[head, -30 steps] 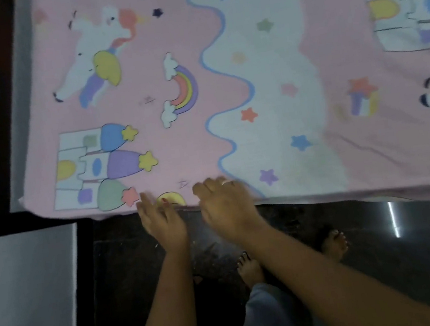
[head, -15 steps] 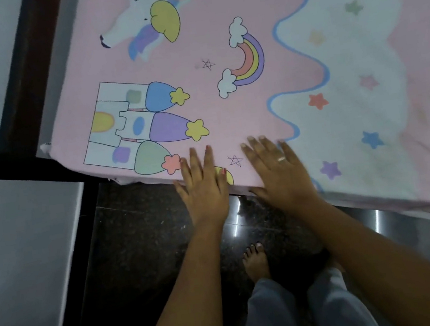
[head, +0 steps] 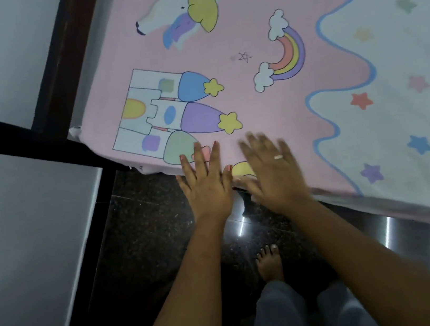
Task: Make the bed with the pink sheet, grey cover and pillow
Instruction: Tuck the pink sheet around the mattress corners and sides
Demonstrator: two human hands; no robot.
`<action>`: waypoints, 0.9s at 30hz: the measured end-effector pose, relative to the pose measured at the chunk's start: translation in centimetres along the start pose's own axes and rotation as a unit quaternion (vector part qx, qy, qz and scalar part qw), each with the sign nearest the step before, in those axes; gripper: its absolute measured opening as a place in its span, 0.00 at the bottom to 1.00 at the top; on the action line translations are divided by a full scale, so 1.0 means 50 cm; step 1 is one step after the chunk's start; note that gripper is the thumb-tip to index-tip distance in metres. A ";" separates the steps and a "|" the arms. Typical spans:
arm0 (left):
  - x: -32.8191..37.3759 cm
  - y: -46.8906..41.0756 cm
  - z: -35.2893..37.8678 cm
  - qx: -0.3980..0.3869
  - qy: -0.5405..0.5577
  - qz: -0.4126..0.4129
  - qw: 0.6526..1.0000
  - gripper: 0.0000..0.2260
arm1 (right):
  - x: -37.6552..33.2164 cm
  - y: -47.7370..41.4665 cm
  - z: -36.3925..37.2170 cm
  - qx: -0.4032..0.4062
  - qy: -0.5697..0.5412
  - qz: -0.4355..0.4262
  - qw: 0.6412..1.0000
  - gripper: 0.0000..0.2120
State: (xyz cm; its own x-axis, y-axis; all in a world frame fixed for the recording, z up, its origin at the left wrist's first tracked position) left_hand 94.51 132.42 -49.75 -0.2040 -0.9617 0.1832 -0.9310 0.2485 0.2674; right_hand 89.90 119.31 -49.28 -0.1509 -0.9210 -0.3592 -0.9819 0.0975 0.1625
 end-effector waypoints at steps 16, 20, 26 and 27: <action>-0.219 -0.060 -0.013 0.057 0.544 -0.237 0.803 0.25 | -0.136 -0.109 0.054 -0.020 0.025 -0.087 0.996 0.31; -0.278 -0.095 -0.033 0.045 0.582 -0.315 0.748 0.21 | -0.225 -0.114 0.054 0.016 -0.015 -0.149 0.989 0.24; -0.340 -0.111 -0.026 -0.004 0.695 -0.376 0.613 0.17 | -0.381 -0.122 0.153 -0.136 -0.093 -0.252 0.954 0.28; -0.347 -0.123 -0.014 -0.019 0.716 -0.380 0.585 0.18 | -0.389 -0.135 0.171 -0.160 -0.098 -0.231 0.955 0.29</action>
State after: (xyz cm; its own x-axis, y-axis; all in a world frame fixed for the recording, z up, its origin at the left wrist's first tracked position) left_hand 103.96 147.66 -53.91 0.7533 0.2814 0.5945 -0.5742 -0.1593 0.8031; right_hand 98.48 139.76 -51.25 0.2404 -0.7463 -0.6207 -0.8681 -0.4514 0.2065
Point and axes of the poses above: each hand's wrist, its own y-axis away from the middle knuckle, its own z-axis out of the palm, x = y × z, the point moved 5 cm from there along -y, towards the middle knuckle
